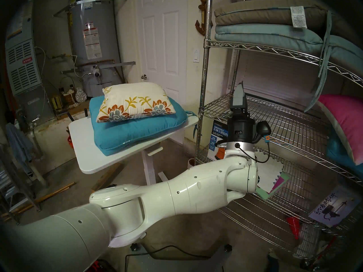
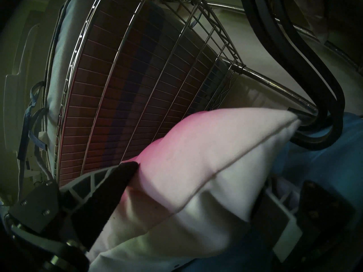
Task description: Put cushion on the shelf
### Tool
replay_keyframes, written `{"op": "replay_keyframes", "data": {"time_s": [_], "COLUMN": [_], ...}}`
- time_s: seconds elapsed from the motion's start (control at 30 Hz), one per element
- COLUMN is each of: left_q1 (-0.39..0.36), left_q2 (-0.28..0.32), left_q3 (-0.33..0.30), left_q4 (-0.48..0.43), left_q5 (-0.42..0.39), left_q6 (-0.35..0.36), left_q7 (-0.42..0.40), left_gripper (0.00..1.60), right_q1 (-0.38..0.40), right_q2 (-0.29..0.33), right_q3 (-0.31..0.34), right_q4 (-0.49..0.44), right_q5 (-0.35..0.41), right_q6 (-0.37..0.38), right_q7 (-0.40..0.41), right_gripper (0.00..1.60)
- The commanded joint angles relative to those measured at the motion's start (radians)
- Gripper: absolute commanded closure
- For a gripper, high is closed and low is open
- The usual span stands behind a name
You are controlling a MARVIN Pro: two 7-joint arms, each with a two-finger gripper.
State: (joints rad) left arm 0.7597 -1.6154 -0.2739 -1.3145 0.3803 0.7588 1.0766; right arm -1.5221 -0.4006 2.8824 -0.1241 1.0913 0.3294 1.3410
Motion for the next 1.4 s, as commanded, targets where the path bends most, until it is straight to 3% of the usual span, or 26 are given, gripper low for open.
{"op": "replay_keyframes", "data": {"time_s": [0.0, 0.17, 0.73, 1.13, 1.37], "left_q1": [0.023, 0.025, 0.078, 0.155, 0.21], "left_q2": [0.032, 0.034, 0.094, 0.167, 0.227], "left_q3": [-0.05, -0.054, -0.122, -0.162, -0.2], "left_q4": [-0.096, -0.103, -0.233, -0.33, -0.382], "left_q5": [0.013, 0.015, 0.087, 0.162, 0.196], "left_q6": [0.062, 0.068, 0.2, 0.201, 0.201], "left_q7": [0.041, 0.034, -0.07, -0.13, -0.116], "left_gripper": [0.0, 0.0, 0.0, 0.0, 0.0], "right_q1": [-0.018, -0.018, -0.026, -0.029, -0.029], "right_q2": [-0.024, -0.024, -0.023, -0.023, -0.022], "right_q3": [-0.003, -0.003, -0.003, -0.003, -0.003], "right_q4": [0.012, 0.012, 0.012, 0.012, 0.012], "right_q5": [0.0, 0.0, 0.001, 0.001, 0.001], "right_q6": [0.01, 0.01, 0.016, 0.018, 0.018], "right_q7": [0.001, 0.002, 0.012, 0.016, 0.017], "right_gripper": [0.0, 0.0, 0.0, 0.0, 0.0]}}
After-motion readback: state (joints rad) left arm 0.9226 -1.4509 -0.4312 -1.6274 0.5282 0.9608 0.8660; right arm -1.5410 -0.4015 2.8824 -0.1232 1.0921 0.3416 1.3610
